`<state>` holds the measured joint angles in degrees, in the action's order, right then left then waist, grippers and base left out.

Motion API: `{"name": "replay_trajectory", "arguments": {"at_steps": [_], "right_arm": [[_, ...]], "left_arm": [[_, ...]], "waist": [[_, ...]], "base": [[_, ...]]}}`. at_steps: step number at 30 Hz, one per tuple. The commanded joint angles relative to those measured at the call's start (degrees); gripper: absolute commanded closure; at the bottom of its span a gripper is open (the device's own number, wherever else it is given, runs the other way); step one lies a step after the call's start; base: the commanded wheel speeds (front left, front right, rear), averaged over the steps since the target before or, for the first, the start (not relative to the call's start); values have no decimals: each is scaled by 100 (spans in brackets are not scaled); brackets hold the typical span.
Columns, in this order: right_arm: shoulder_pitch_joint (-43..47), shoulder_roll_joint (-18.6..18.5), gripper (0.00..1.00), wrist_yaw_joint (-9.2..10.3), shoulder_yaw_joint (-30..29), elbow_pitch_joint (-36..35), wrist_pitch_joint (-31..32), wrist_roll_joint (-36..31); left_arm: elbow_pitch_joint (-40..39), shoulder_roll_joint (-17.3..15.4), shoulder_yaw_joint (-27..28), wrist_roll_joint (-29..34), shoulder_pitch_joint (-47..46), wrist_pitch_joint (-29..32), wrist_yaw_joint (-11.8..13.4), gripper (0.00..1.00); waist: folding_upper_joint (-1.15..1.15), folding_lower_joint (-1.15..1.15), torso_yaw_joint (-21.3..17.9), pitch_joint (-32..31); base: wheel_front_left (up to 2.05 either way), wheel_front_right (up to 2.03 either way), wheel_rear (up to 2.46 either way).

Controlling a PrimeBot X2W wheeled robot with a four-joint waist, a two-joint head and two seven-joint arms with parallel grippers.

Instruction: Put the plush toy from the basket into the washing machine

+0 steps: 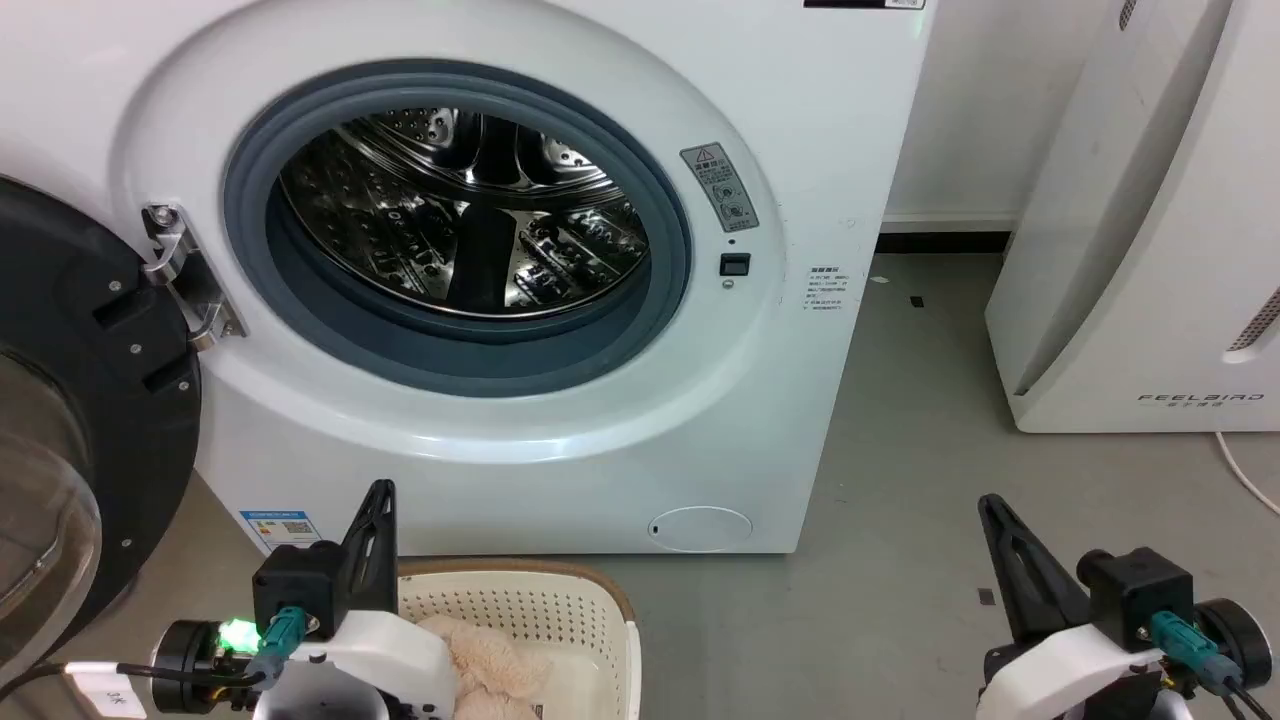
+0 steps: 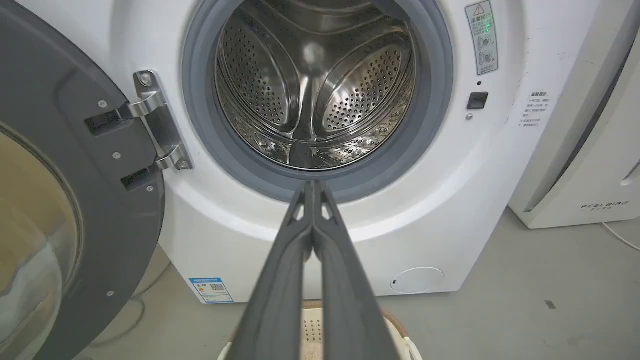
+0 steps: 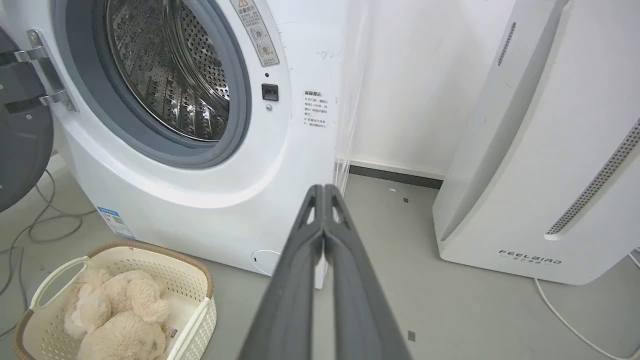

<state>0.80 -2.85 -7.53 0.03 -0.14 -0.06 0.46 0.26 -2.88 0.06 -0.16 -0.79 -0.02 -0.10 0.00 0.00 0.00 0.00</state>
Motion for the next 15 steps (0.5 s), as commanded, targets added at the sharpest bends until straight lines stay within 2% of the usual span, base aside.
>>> {"name": "replay_trajectory", "arguments": {"at_steps": [1, 15], "right_arm": [[-80, -3, 100, 4, -3, 14, 6, -46], [-80, -3, 100, 4, -3, 14, 6, -46]], "left_arm": [[-26, 1, -6, 16, 79, 2, 10, 100], [-26, 1, -6, 16, 79, 2, 10, 100]], "waist": [[0, 0, 0, 0], [0, 0, 0, 0]], "base": [[0, 0, 0], [0, 0, 0]]}}
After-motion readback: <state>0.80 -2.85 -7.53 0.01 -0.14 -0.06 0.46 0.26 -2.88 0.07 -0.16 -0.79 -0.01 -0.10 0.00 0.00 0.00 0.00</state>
